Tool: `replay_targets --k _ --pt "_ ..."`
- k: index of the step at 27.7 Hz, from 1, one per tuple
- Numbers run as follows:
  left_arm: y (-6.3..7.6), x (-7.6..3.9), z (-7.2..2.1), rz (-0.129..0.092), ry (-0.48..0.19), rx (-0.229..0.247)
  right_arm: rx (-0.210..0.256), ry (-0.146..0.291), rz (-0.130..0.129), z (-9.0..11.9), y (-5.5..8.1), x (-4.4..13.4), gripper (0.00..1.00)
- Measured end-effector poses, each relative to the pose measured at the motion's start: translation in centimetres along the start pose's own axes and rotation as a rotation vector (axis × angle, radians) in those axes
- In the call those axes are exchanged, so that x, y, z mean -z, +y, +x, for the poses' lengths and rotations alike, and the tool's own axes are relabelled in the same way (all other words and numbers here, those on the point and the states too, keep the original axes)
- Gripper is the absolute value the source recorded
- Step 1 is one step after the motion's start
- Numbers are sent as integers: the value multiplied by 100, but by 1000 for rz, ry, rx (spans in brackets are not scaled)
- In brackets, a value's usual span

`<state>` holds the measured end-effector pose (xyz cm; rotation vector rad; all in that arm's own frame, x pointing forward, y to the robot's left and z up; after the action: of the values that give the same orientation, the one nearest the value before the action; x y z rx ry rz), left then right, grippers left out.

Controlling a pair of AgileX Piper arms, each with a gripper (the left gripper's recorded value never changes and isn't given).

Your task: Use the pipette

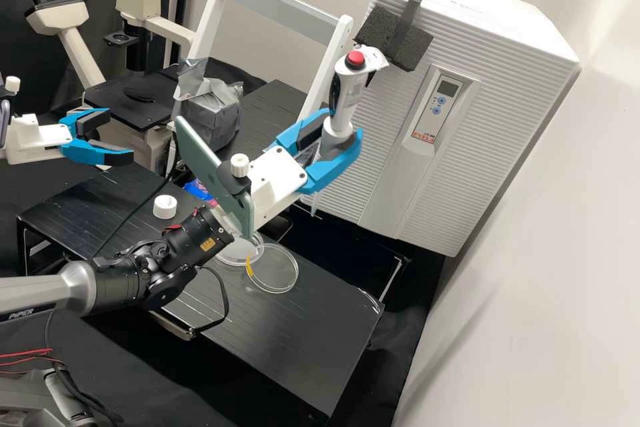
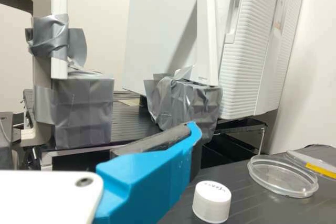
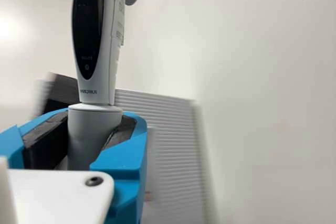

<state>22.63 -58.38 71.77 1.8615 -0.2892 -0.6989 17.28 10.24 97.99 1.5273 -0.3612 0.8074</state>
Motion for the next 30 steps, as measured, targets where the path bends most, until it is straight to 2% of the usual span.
replay_targets --k 2,3,4,5,6,7,9,11,13,15,19,23,25,27,28,30 --pt "0 0 0 -1 1 -1 69 60 89 3 -131 66 0" --pt "-1 -2 0 -1 3 -1 100 82 114 6 -182 96 0" --pt "-5 -13 0 -3 -1 0 152 114 159 0 -270 151 0" --pt "-4 -11 0 -3 0 0 187 137 179 -6 -320 185 0" --pt "-6 -14 0 -4 0 0 224 160 210 -15 -375 221 0" --pt "-5 -11 0 -7 5 -2 266 192 256 -36 -443 282 0" --pt "-7 -18 -1 -12 6 -2 313 221 309 -65 -516 354 0" --pt "-6 -14 -1 -11 12 -4 349 260 341 -96 -567 429 0" --pt "-7 -18 -1 -11 13 -4 377 297 360 -126 -607 495 0" --pt "-8 -19 -1 -13 14 -5 387 307 369 -135 -624 524 0" --pt "-7 -15 -1 -16 19 -7 410 292 348 -100 -712 495 0" --pt "-6 -7 -6 -21 26 -9 472 206 264 -79 -893 356 0" --pt "1 7 -23 -20 32 -10 524 136 194 -77 -1015 228 0" --pt "7 24 -37 -19 38 -11 576 65 137 -83 -1113 103 0" --pt "8 33 -38 -19 41 -11 591 36 116 -85 -1141 53 0" --pt "0 52 -52 -18 49 -8 619 -21 96 -95 -1199 -27 0"
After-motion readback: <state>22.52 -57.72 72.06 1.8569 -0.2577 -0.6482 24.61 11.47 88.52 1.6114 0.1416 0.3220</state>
